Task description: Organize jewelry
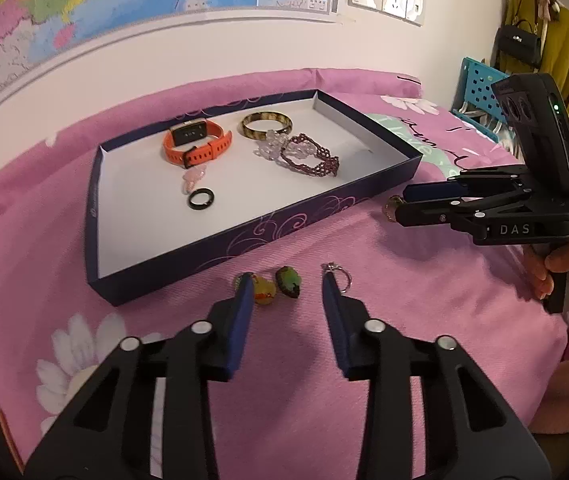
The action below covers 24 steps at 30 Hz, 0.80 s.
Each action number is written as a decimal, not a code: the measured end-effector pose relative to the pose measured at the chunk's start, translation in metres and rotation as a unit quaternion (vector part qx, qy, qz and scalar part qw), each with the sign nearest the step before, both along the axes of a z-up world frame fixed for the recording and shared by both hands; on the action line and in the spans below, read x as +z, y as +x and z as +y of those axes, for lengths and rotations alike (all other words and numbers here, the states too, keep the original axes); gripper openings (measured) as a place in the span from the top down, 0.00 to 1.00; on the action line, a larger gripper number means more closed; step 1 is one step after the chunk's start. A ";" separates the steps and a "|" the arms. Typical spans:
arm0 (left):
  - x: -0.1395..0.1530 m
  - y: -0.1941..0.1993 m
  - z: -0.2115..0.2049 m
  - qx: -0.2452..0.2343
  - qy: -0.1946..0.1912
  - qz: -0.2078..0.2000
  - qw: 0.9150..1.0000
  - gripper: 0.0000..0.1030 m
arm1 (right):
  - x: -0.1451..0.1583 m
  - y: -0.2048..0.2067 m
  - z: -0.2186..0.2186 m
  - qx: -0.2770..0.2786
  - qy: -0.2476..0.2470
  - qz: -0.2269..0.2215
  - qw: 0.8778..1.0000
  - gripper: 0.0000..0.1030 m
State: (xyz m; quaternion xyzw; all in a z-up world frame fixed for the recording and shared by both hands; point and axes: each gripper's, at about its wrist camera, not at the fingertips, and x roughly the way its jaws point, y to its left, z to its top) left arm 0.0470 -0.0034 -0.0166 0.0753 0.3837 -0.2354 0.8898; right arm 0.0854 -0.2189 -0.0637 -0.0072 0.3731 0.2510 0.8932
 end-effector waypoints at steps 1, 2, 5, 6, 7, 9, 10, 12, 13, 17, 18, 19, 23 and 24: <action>-0.001 0.002 0.000 0.000 -0.004 0.005 1.000 0.70 | 0.000 0.000 0.000 -0.001 0.002 0.000 1.000 0.65; -0.002 0.004 0.000 0.000 -0.007 0.008 1.000 0.72 | 0.000 0.000 -0.001 -0.001 0.003 0.000 1.000 0.65; -0.005 0.009 -0.001 0.000 -0.010 0.015 1.000 0.77 | -0.001 0.001 0.000 0.001 0.005 0.002 1.000 0.65; -0.005 0.009 -0.001 0.000 -0.010 0.015 1.000 0.79 | -0.001 0.001 0.000 0.002 0.005 0.002 1.000 0.65; -0.004 0.009 -0.003 -0.003 -0.010 0.015 1.000 0.83 | -0.001 0.001 0.000 0.002 0.006 0.002 1.000 0.65; -0.005 0.010 -0.006 -0.007 -0.007 0.014 1.000 0.84 | 0.000 0.001 0.001 0.004 0.006 0.002 1.000 0.65; -0.005 0.010 -0.007 -0.008 -0.005 0.014 1.000 0.84 | -0.001 0.002 0.001 0.004 0.006 0.002 1.000 0.65; -0.006 0.011 -0.008 -0.006 -0.003 0.016 1.000 0.84 | -0.001 0.002 0.001 0.004 0.006 0.004 1.000 0.65; -0.006 0.011 -0.007 -0.004 -0.004 0.015 1.000 0.84 | -0.001 0.002 0.001 0.005 0.006 0.003 1.000 0.65; -0.006 0.011 -0.006 -0.002 -0.004 0.016 1.000 0.84 | -0.001 0.003 0.001 0.007 0.006 0.004 1.000 0.65; -0.006 0.011 -0.006 -0.003 -0.002 0.015 1.000 0.84 | -0.001 0.003 0.002 0.007 0.006 0.004 1.000 0.65; -0.006 0.010 -0.006 -0.003 0.001 0.013 1.000 0.89 | -0.001 0.003 0.002 0.007 0.007 0.004 1.000 0.65; -0.007 0.006 -0.007 -0.012 0.001 0.013 1.000 0.95 | -0.001 0.003 0.003 0.008 0.006 0.004 1.000 0.65; -0.007 0.005 -0.007 -0.014 0.002 0.013 1.000 0.95 | -0.001 0.003 0.003 0.008 0.007 0.004 1.000 0.65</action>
